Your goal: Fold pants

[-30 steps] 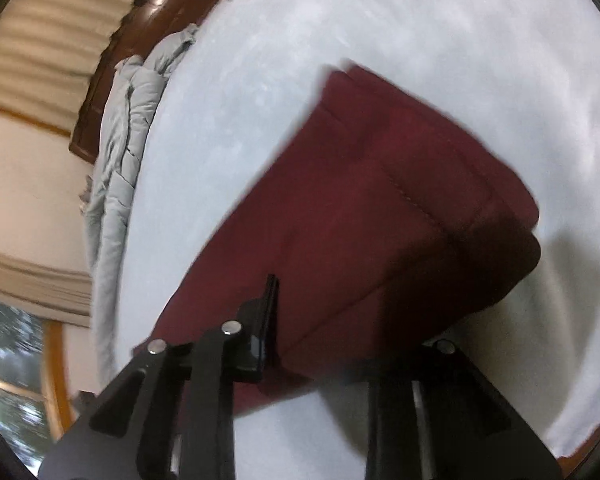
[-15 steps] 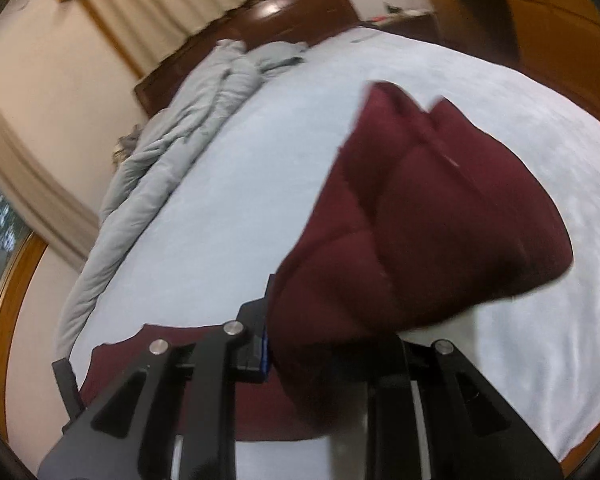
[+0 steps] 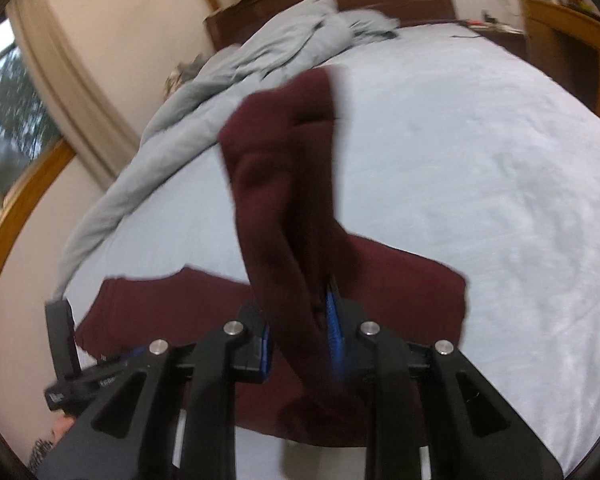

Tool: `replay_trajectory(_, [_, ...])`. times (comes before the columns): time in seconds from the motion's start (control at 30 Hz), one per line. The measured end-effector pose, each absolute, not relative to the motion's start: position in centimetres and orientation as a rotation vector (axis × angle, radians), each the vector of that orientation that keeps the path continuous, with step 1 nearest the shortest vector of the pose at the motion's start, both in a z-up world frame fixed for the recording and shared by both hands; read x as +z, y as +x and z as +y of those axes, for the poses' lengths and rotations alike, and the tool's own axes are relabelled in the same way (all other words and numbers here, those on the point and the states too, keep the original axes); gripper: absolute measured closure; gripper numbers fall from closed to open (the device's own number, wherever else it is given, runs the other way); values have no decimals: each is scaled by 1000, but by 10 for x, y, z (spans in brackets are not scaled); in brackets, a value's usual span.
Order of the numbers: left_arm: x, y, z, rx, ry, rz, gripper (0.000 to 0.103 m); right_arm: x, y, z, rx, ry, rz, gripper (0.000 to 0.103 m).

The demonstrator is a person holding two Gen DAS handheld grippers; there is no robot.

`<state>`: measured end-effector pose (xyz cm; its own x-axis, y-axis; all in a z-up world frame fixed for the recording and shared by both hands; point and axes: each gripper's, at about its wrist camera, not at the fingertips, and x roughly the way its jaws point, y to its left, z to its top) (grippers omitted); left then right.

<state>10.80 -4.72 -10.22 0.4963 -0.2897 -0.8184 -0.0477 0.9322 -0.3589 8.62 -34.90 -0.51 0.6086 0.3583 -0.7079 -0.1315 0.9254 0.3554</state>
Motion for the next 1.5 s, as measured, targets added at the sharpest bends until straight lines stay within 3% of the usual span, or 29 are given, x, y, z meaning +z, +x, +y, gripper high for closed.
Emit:
replay_trajectory(0.47, [-113,111,-17,-236,-625,1073,24,-83,75,-222,494,28,996,78])
replay_trajectory(0.53, [-119,114,-14,-252,-674,1095,23,-92,73,-217,525,18,1021,68])
replay_trajectory(0.6, [-124,117,-14,-255,-700,1111,23,-99,68,-215,580,44,1043,38])
replay_trajectory(0.7, [-129,121,-13,-270,-739,1139,21,-98,62,-212,678,77,1064,25])
replay_trajectory(1.03, [-133,139,-17,-206,-738,1233,18,-64,51,-312,724,488,1037,25])
replay_trajectory(1.27, [-117,165,-45,-206,-655,1243,18,-50,41,-337,667,484,958,25])
replay_trajectory(1.5, [-105,144,-26,-153,-745,1143,18,-52,45,-258,717,237,998,18])
